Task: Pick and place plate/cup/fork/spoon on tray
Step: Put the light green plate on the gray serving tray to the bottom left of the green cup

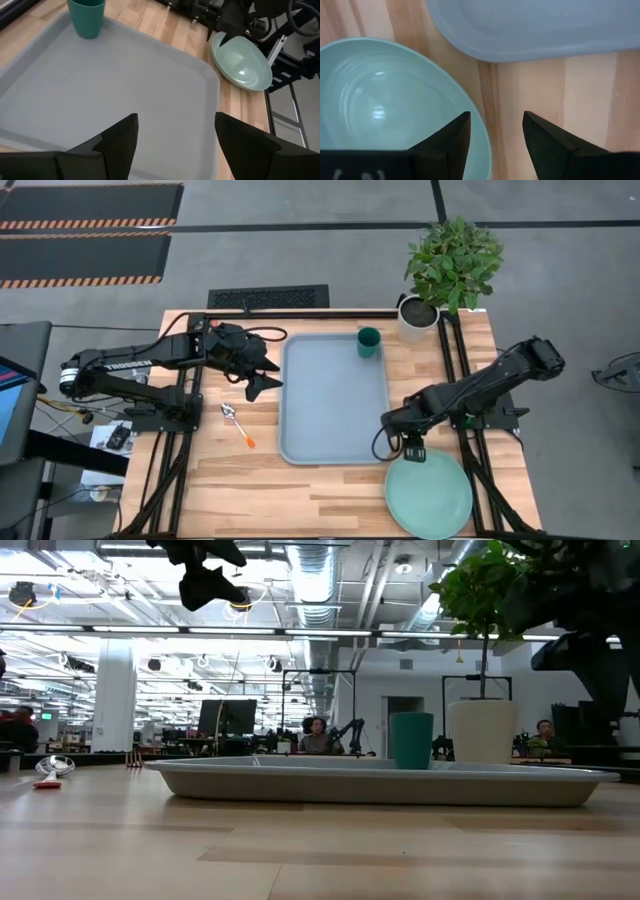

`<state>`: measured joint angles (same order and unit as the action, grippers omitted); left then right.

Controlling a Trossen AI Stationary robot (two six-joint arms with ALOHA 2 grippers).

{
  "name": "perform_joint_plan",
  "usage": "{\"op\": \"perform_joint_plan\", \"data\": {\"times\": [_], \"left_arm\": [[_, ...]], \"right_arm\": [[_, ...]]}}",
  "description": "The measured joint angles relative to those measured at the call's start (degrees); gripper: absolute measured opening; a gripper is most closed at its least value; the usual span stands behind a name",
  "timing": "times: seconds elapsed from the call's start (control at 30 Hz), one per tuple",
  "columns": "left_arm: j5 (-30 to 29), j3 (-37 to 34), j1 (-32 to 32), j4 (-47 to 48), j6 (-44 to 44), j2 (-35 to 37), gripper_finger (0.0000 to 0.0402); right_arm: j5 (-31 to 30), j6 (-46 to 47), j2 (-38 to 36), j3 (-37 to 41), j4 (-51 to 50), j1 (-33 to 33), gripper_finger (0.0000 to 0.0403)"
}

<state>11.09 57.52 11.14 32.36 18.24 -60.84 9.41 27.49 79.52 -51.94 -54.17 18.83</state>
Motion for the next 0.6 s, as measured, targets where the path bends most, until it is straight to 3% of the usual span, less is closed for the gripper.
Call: {"op": "perform_joint_plan", "data": {"times": [0.6], "left_arm": [[-1.13,-0.02,0.0,0.17,-1.07,-0.02,0.0251]], "right_arm": [[1.24,-7.4,0.35,-0.02,2.52,-0.22,0.0204]]}}
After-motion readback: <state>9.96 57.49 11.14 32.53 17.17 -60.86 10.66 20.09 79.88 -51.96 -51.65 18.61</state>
